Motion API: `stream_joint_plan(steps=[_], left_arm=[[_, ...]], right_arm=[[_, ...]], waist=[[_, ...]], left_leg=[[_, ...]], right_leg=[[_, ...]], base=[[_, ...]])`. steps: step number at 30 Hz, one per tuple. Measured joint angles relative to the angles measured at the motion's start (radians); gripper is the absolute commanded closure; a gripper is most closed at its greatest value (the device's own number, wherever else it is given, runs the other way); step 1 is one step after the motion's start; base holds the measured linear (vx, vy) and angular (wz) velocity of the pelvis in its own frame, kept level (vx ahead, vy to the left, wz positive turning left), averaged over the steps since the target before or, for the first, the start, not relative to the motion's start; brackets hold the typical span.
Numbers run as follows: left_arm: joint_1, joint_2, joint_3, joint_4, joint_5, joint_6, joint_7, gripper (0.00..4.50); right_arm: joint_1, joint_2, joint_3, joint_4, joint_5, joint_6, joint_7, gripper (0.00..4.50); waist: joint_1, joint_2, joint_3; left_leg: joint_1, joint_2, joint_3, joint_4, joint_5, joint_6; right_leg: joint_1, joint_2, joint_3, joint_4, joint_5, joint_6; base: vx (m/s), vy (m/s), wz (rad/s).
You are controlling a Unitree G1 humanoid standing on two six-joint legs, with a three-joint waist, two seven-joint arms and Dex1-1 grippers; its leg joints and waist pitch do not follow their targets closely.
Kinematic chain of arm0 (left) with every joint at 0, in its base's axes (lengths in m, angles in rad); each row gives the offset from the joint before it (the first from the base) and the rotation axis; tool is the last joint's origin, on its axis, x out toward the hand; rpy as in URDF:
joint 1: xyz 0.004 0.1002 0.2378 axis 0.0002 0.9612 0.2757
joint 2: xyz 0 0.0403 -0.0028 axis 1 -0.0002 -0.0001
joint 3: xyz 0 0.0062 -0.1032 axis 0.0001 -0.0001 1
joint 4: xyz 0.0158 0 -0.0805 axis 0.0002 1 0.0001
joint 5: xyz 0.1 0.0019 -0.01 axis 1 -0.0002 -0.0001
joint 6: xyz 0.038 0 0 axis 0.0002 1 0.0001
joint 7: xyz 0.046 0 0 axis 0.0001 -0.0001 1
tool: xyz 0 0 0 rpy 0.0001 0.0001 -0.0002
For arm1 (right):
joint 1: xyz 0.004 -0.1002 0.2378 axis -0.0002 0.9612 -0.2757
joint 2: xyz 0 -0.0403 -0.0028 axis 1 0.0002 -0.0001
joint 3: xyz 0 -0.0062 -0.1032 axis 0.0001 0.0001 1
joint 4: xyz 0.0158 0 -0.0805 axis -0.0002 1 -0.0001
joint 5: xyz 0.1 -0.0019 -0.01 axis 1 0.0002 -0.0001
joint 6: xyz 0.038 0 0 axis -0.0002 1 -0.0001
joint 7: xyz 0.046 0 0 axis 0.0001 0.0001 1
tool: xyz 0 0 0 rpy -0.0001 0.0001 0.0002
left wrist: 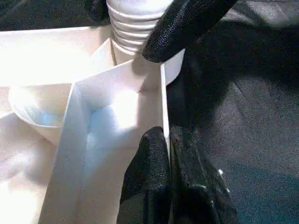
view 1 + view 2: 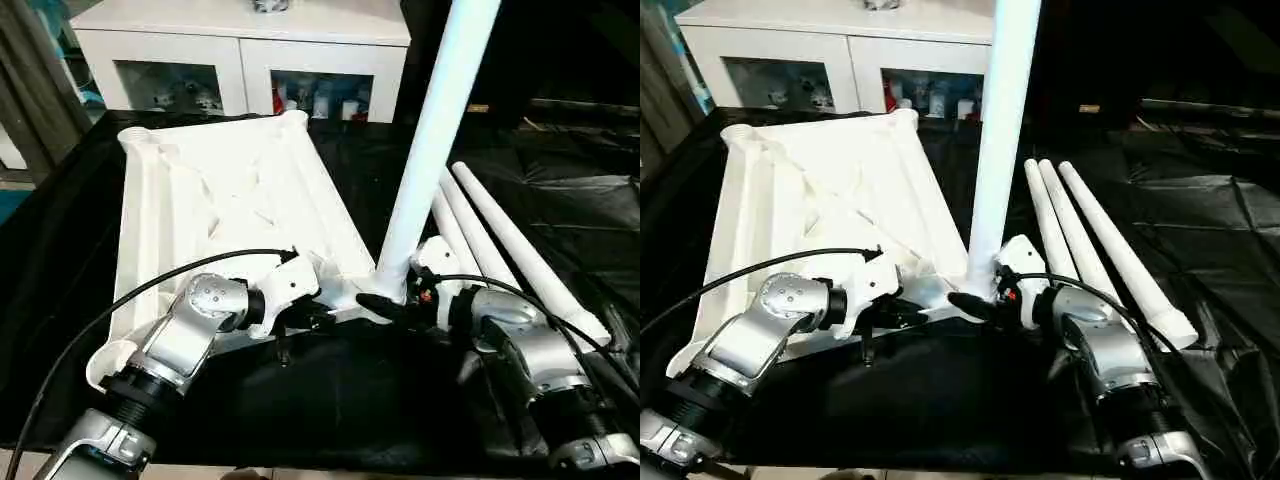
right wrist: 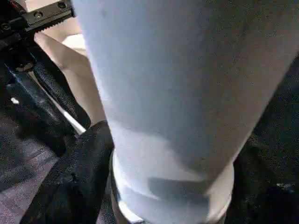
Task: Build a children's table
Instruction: Rotate leg to tighten
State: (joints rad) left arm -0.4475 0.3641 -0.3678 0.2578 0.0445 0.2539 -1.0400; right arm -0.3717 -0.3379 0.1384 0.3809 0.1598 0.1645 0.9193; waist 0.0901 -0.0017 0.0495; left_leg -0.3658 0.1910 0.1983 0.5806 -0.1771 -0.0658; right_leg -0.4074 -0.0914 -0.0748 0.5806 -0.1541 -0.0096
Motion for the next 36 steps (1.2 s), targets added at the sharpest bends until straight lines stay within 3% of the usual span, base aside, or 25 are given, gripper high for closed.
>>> stream_joint_plan(steps=[3, 13, 15, 17, 23, 32, 34, 36], left_arm=[[0.001, 0.000, -0.001, 0.000, 0.000, -0.001, -0.005, 4.50], [0.000, -0.008, 0.005, 0.011, 0.002, 0.007, 0.021, 4.50], [-0.023, -0.041, 0.012, 0.053, 0.024, 0.018, 0.082, 4.50], [-0.062, -0.091, 0.019, 0.111, 0.054, 0.040, 0.174, 4.50], [-0.105, -0.191, 0.021, 0.182, 0.099, 0.099, 0.332, 4.50], [-0.107, -0.211, 0.018, 0.187, 0.125, 0.113, 0.375, 4.50], [-0.106, -0.207, 0.019, 0.185, 0.125, 0.109, 0.368, 4.50], [-0.101, -0.201, 0.018, 0.175, 0.124, 0.103, 0.359, 4.50]], right_arm=[[0.011, -0.001, -0.003, -0.013, 0.001, 0.003, 0.000, 1.71], [0.021, 0.046, -0.032, 0.005, 0.009, 0.006, -0.065, 1.77], [-0.011, 0.120, -0.069, 0.079, 0.004, -0.008, -0.193, 1.78], [-0.084, 0.216, -0.117, 0.194, -0.005, -0.028, -0.389, 1.78], [-0.202, 0.303, -0.162, 0.388, -0.015, -0.085, -0.657, 1.78], [-0.264, 0.352, -0.182, 0.520, -0.037, -0.176, -0.727, 1.78], [-0.263, 0.352, -0.180, 0.526, -0.039, -0.194, -0.716, 1.22], [-0.261, 0.348, -0.182, 0.529, -0.035, -0.204, -0.685, 0.99]], waist=[[0.000, 0.001, 0.000], [-0.003, 0.001, -0.001], [-0.013, 0.001, -0.001], [-0.033, 0.001, -0.001], [-0.057, 0.000, -0.001], [-0.061, -0.001, -0.001], [-0.061, -0.001, -0.001], [-0.060, 0.000, -0.001]], left_leg=[[0.000, 0.000, 0.000, 0.000, 0.000, 0.000], [0.003, -0.001, 0.000, 0.001, 0.000, 0.000], [0.008, -0.001, 0.001, 0.001, 0.000, 0.000], [0.010, -0.001, 0.000, 0.002, 0.000, 0.000], [0.014, -0.002, -0.002, 0.006, 0.000, 0.000], [0.011, -0.003, -0.020, 0.006, 0.000, 0.000], [0.011, -0.003, -0.020, 0.005, 0.000, 0.000], [0.010, -0.003, -0.020, 0.005, 0.000, 0.000]], right_leg=[[0.000, 0.000, 0.001, 0.000, 0.000, 0.000], [0.003, 0.000, 0.002, 0.000, 0.000, 0.000], [0.006, 0.001, 0.003, 0.000, -0.002, 0.004], [0.006, 0.001, 0.003, 0.000, -0.003, 0.006], [0.010, 0.000, 0.001, -0.005, -0.004, 0.007], [0.013, -0.002, -0.022, -0.025, -0.005, 0.007], [0.013, -0.002, -0.022, -0.025, -0.005, 0.007], [0.012, -0.002, -0.021, -0.025, -0.004, 0.007]], base=[[0.000, 0.000, 0.00], [0.000, 0.000, 0.00], [0.000, 0.000, 0.00], [0.000, 0.000, 0.00], [-0.009, 0.001, -0.01], [0.000, 0.000, 0.00], [0.000, 0.000, 0.00], [0.000, 0.000, 0.00]])
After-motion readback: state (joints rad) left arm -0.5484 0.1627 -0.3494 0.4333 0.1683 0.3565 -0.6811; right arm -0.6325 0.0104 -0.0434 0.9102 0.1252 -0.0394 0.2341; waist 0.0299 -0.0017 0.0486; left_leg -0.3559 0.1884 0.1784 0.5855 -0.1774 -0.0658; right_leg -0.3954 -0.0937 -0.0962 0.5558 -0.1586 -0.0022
